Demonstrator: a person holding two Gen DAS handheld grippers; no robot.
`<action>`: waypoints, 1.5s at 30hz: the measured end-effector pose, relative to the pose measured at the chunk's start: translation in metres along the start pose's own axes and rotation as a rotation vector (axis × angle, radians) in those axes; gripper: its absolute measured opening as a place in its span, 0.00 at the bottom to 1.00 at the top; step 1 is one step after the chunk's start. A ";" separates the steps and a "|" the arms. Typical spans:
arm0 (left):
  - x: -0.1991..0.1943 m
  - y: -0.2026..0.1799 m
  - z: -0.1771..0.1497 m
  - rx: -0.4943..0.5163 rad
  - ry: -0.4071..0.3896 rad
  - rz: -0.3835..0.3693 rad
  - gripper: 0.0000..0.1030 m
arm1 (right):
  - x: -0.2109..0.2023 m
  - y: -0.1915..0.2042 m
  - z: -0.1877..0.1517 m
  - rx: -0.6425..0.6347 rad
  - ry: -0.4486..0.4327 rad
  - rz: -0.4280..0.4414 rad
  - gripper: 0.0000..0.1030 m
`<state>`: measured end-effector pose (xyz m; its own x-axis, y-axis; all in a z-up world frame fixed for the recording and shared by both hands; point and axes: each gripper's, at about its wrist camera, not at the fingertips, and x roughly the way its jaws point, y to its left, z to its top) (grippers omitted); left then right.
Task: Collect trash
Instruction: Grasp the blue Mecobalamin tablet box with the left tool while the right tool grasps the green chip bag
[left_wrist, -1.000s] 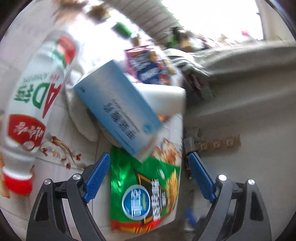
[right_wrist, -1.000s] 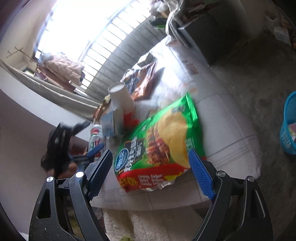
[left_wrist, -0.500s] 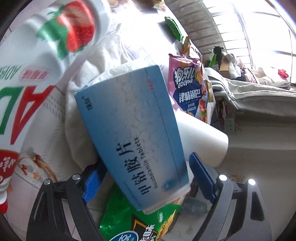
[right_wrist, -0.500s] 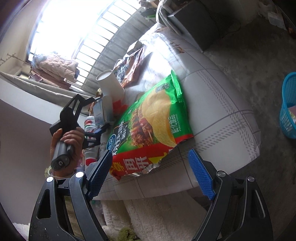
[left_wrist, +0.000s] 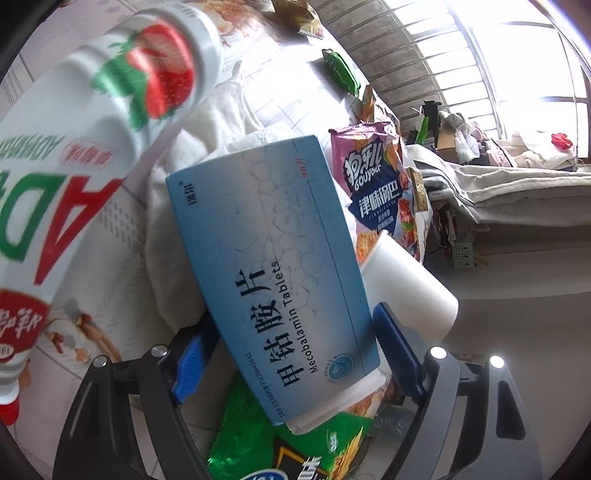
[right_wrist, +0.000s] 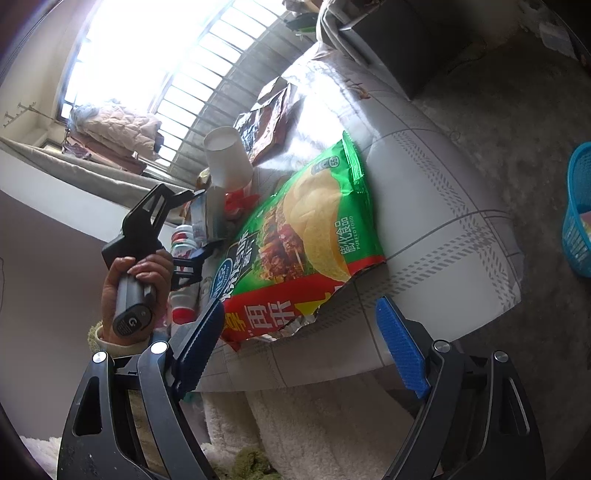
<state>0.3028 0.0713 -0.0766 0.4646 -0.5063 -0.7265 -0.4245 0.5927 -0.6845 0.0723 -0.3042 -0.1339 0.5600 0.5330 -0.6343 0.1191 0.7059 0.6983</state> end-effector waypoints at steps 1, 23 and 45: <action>-0.003 0.002 -0.002 0.006 0.007 -0.009 0.77 | 0.000 0.000 -0.001 0.004 0.001 0.004 0.78; -0.030 0.002 -0.100 0.581 0.117 0.009 0.76 | 0.016 -0.020 -0.014 0.216 0.090 0.154 0.70; -0.027 0.001 -0.135 0.708 0.126 0.010 0.75 | 0.009 -0.052 -0.023 0.358 -0.029 0.215 0.23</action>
<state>0.1854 0.0012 -0.0663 0.3514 -0.5416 -0.7636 0.1976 0.8402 -0.5050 0.0523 -0.3255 -0.1835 0.6257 0.6331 -0.4557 0.2717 0.3707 0.8881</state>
